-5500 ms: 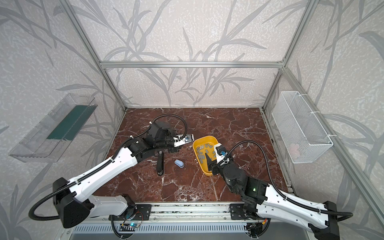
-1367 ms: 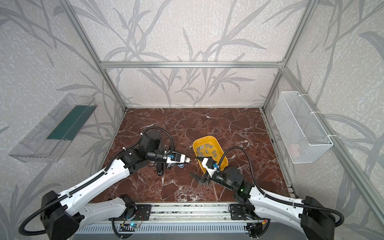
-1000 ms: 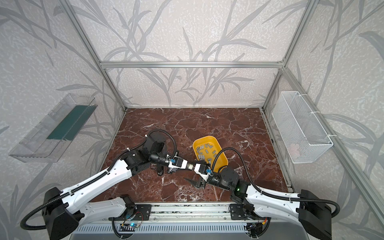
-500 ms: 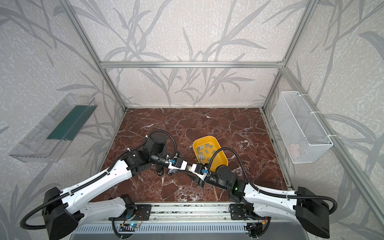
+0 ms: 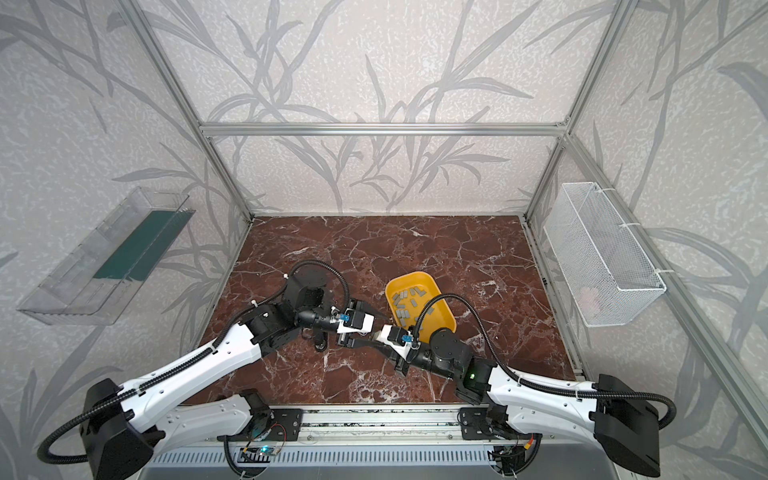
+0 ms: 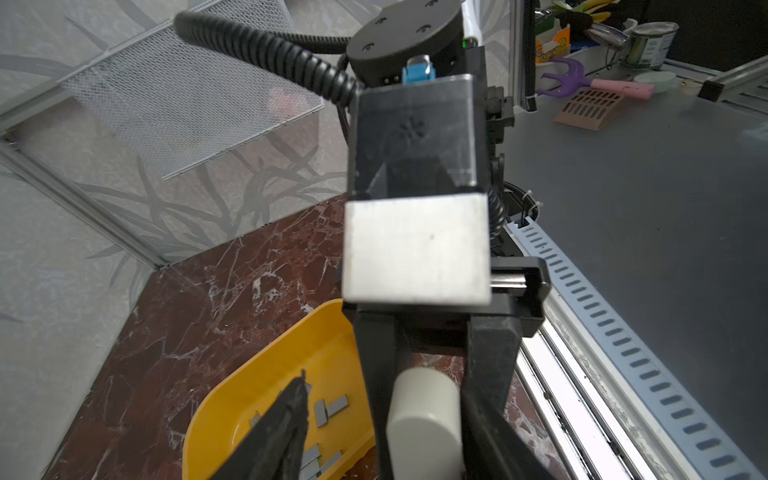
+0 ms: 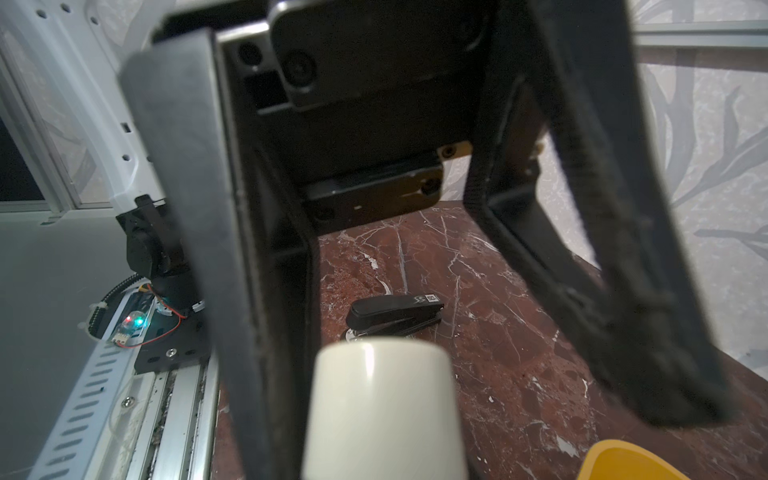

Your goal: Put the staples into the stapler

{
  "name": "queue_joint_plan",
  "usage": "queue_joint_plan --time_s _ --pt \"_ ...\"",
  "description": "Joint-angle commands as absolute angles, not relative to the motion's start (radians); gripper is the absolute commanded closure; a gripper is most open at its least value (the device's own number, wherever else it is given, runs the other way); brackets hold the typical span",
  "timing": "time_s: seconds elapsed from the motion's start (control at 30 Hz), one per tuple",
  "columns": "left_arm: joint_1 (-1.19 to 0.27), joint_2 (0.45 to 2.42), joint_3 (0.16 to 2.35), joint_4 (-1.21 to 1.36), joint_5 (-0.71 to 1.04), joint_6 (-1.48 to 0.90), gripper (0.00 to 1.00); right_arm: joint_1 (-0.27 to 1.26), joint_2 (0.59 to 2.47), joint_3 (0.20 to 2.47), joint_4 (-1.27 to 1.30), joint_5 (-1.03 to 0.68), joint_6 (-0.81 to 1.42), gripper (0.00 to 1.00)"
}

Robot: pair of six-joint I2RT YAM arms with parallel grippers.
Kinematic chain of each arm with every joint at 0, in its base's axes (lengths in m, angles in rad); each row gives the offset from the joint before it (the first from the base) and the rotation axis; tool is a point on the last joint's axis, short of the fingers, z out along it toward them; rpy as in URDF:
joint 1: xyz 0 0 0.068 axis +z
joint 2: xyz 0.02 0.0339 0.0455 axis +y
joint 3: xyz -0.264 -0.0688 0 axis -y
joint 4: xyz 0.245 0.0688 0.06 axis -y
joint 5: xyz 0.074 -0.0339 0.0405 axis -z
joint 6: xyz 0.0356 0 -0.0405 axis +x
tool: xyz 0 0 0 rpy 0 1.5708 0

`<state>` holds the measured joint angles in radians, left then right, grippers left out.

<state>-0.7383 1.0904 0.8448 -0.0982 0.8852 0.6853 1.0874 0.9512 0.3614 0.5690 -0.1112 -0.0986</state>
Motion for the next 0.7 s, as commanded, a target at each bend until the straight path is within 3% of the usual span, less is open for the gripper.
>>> queue_joint_plan --time_s 0.0,0.1,0.33,0.47,0.67 --pt "-0.692 1.042 0.834 0.049 0.807 0.623 0.34 1.096 0.933 0.460 0.412 -0.062 -0.031 0.91" --pt "-0.619 1.034 0.841 0.038 0.800 0.613 0.30 1.095 0.916 0.459 0.390 -0.017 -0.003 0.85" --pt "-0.354 1.106 0.889 -0.073 0.759 0.684 0.29 1.095 0.971 0.520 0.269 0.143 0.063 0.92" --pt "-0.328 1.120 0.859 -0.129 0.637 0.867 0.29 1.095 1.105 0.623 0.141 0.185 0.104 0.91" --pt "-0.329 1.148 0.862 -0.263 0.662 1.038 0.29 1.095 1.359 0.815 -0.065 0.162 0.152 0.92"
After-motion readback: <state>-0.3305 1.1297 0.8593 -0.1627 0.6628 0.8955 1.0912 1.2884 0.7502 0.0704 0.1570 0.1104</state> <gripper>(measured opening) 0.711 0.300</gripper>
